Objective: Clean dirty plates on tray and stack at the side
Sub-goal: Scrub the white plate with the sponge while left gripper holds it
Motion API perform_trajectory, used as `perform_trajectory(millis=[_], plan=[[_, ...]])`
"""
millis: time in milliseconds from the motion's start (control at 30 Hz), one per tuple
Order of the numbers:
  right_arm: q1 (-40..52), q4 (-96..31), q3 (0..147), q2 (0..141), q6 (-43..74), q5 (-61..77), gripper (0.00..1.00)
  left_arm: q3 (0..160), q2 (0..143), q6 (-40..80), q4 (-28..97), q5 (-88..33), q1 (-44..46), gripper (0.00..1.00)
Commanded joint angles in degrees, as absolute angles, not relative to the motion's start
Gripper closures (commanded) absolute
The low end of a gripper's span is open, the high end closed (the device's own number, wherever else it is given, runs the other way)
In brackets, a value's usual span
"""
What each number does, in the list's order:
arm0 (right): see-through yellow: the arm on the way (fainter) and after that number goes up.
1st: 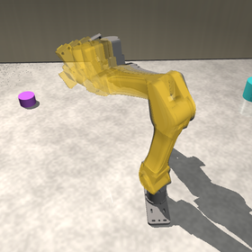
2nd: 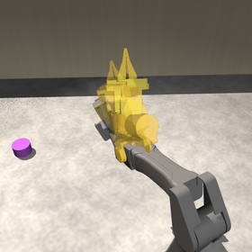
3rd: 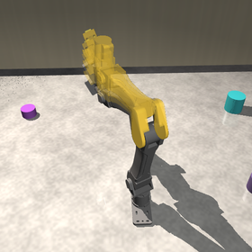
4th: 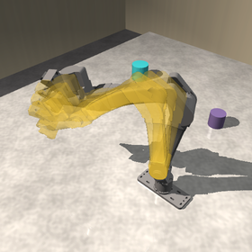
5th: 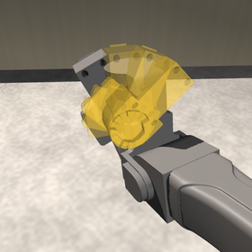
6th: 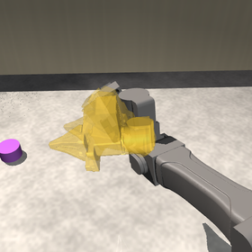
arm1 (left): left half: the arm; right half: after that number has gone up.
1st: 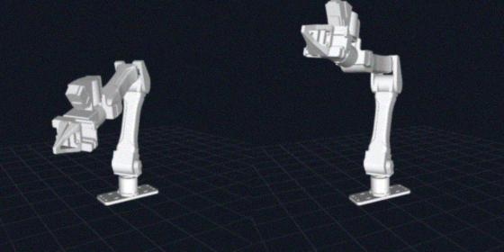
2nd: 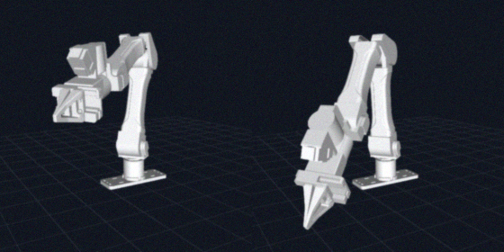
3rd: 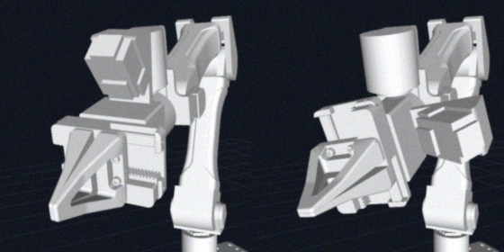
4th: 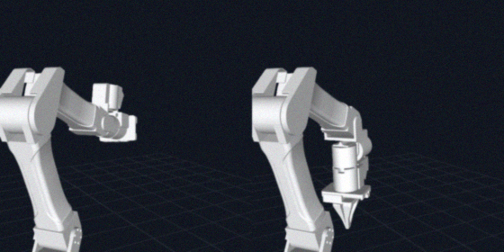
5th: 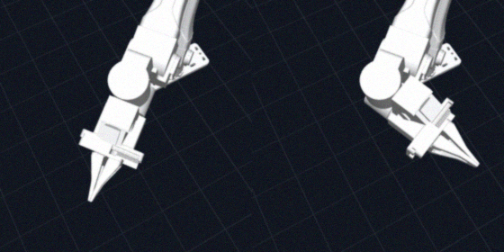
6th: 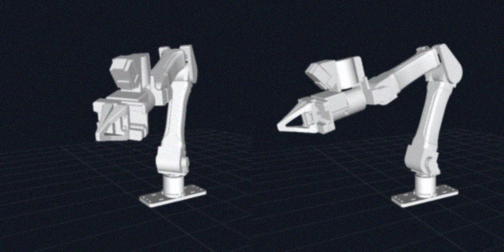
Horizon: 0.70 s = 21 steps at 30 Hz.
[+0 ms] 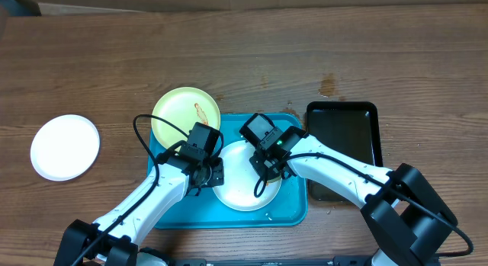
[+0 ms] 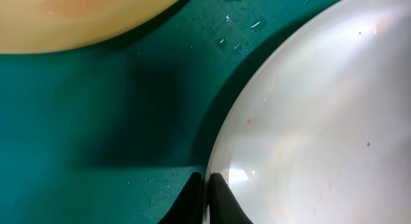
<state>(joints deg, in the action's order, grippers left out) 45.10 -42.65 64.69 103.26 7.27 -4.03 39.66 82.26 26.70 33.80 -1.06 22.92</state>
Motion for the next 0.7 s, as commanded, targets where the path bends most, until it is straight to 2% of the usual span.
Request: perform_trajectory(millis=[0,100,333,533,667], plan=[[45.32,-42.70,63.99,102.80,7.29,-4.71,0.87,38.61,82.41,27.42,33.82,-1.10,23.38,0.94],[45.32,-43.03,63.77,102.83,7.79,-4.69,0.96,38.61,82.41,27.42,33.82,-1.10,23.38,0.94],[45.32,-41.21,60.66,102.91,10.68,-2.39,0.96,38.61,82.41,27.44,33.80,-1.10,23.38,0.96],[45.32,-40.27,59.99,103.00,11.44,7.86,0.96,38.61,82.41,27.44,33.80,-1.13,23.38,0.96],[45.30,-38.72,59.99,103.00,15.90,9.45,0.96,38.61,82.41,27.44,33.82,-1.13,23.38,0.96]])
